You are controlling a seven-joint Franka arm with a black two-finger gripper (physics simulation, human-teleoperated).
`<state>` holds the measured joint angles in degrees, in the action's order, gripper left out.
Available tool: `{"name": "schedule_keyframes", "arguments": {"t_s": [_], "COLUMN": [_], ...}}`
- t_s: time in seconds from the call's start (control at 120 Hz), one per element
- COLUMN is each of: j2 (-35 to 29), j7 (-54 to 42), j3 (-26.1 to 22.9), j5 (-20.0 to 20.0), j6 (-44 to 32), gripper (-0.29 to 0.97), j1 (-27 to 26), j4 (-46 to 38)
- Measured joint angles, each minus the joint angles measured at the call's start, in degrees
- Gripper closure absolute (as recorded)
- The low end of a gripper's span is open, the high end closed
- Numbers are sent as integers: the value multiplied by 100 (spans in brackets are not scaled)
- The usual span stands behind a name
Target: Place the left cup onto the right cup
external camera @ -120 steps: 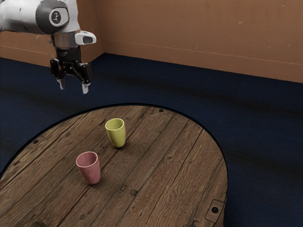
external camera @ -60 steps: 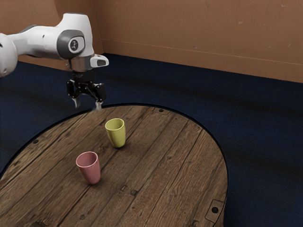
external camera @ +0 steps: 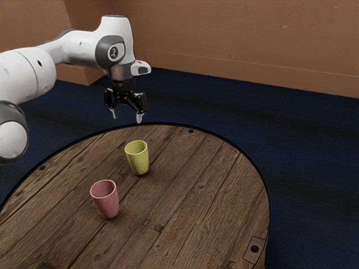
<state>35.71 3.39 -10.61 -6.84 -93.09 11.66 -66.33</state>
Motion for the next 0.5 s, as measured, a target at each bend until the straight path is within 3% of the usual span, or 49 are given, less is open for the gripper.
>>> {"name": "schedule_keyframes", "arguments": {"t_s": [0.5], "j2": [222], "j7": [105], "j3": [7], "j5": [-30], "j6": [-380], "gripper": [0], "j1": [-55], "j4": [-638]}}
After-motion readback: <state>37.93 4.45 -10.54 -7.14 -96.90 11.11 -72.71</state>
